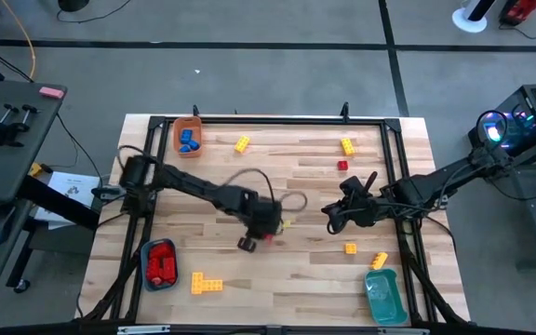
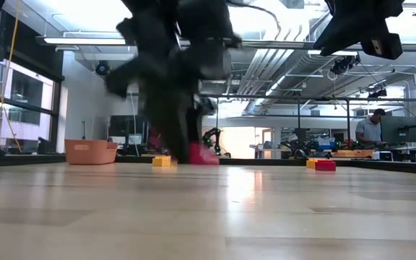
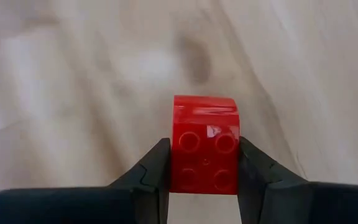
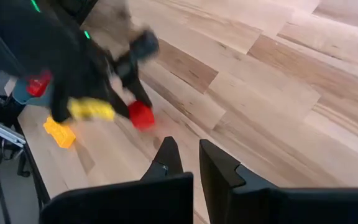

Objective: Sort blocks
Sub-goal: Put the red game piece into the bottom left blue bin

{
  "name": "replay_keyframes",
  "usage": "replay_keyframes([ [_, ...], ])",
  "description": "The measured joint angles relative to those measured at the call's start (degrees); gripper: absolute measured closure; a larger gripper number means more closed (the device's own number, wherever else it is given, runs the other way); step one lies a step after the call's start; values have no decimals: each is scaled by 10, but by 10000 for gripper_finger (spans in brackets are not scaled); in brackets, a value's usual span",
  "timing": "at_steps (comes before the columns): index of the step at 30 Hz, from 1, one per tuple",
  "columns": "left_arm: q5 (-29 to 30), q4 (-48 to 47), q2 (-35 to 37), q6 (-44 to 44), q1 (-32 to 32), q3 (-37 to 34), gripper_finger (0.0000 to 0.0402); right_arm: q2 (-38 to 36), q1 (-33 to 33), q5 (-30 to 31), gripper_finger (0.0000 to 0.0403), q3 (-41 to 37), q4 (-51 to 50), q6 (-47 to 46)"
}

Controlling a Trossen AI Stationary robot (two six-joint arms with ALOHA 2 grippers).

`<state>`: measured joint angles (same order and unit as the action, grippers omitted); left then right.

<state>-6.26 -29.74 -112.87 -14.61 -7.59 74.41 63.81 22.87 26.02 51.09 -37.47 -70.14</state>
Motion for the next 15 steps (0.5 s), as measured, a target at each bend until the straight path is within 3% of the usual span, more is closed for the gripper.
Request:
replay_keyframes([
  [8,93,-197,199,119,28,-1,308,0,-1,17,403,0,-9,45],
  [12,145,-193,324,277,7,-61,308,0,-12,24,403,-2,-13,49],
  [15,181,-185,406,434,-51,-143,308,0,-23,8,403,-3,-13,71],
])
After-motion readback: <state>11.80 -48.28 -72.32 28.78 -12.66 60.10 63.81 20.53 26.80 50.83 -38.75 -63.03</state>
